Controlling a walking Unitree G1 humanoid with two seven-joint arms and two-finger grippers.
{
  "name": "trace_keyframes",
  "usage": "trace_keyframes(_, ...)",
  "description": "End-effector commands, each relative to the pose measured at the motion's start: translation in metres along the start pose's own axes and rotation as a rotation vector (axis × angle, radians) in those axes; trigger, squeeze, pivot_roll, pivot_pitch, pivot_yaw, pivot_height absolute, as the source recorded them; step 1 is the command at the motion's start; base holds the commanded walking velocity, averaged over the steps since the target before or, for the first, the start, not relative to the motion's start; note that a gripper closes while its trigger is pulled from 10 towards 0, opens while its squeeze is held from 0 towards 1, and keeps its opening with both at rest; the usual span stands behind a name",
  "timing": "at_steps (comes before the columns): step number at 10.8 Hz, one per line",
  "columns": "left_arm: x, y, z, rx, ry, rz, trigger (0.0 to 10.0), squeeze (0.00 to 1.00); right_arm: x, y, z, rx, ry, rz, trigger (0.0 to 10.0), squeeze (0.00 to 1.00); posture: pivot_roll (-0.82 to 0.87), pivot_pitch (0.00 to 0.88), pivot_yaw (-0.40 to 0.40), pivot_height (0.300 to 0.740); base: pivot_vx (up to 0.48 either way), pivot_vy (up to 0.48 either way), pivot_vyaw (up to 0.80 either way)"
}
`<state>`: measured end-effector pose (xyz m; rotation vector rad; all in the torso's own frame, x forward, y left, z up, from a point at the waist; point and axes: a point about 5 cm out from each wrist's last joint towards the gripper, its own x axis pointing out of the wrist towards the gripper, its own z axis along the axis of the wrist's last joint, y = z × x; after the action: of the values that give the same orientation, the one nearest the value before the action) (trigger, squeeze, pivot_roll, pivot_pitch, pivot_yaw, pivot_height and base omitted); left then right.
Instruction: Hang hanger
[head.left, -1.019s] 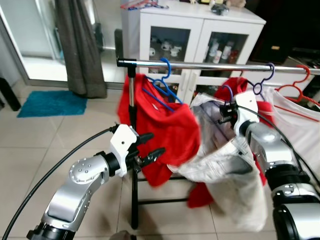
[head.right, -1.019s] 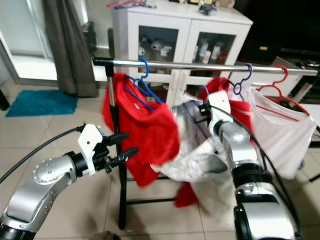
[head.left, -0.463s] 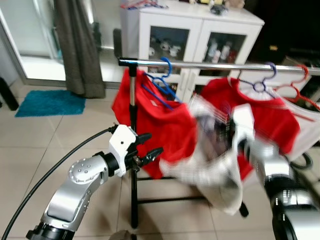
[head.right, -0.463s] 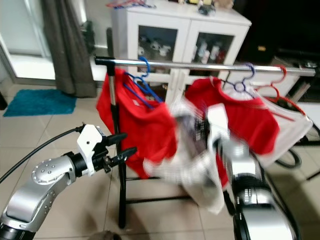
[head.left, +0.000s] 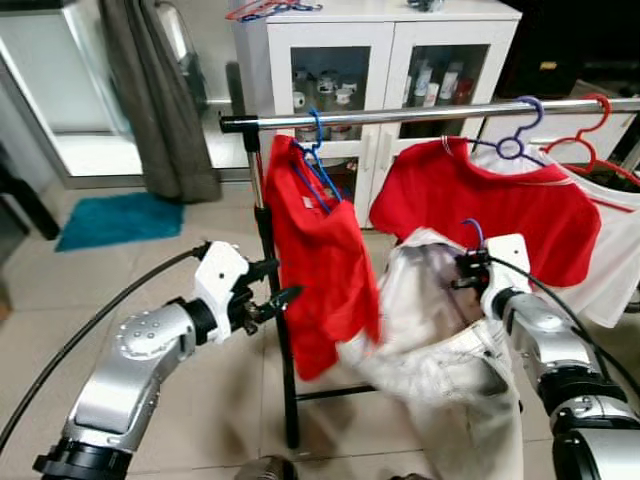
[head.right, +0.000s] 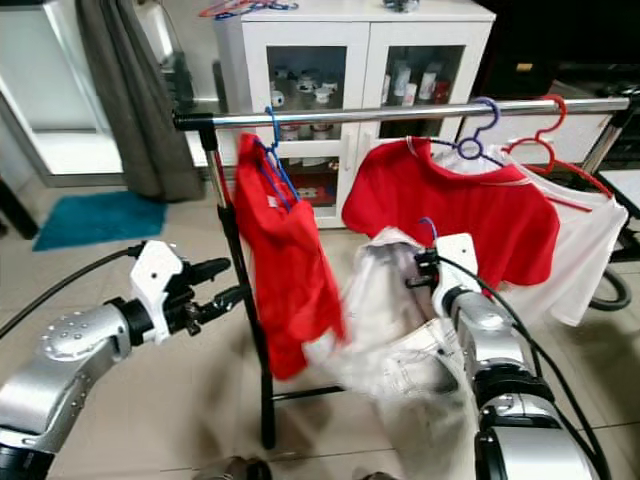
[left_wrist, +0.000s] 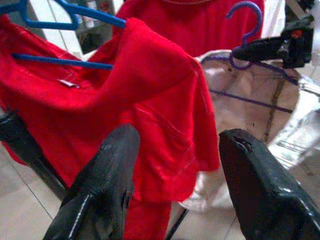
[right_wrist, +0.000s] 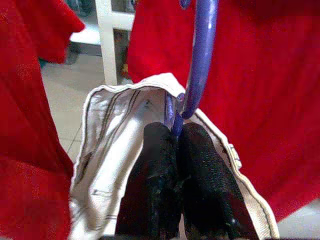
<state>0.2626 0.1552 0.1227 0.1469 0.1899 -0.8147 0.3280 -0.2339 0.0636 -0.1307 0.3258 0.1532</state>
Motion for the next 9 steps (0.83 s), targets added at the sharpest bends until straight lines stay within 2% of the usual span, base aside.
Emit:
trace_keyframes(1, 0.0, -0.001, 0.005, 0.012, -0.005, -0.014, 10.0, 0.0, 0.004, -0.003, 0.022, -0.037, -0.089, 0.001, 10.0, 0.0, 0.1, 0.0, 0.058, 0.74, 0.0, 0.0, 0.0)
trace_keyframes(5, 0.001, -0.009, 0.004, 0.007, -0.006, -0.03, 10.0, 0.0, 0.017, 0.017, 0.059, -0.064, -0.215, 0.075, 10.0, 0.0, 0.11, 0.0, 0.04, 0.74, 0.0, 0.0, 0.0)
trace_keyframes(6, -0.004, -0.007, 0.001, 0.008, 0.009, 0.039, 10.0, 0.0, 0.023, 0.028, 0.07, -0.016, -0.223, 0.096, 10.0, 0.0, 0.12, 0.0, 0.004, 0.74, 0.0, 0.0, 0.0)
trace_keyframes(9, -0.009, 0.006, -0.007, -0.009, -0.004, 0.264, 10.0, 0.0, 0.018, 0.025, 0.046, 0.117, -0.164, 0.014, 10.0, 0.0, 0.12, 0.0, -0.032, 0.74, 0.0, 0.0, 0.0)
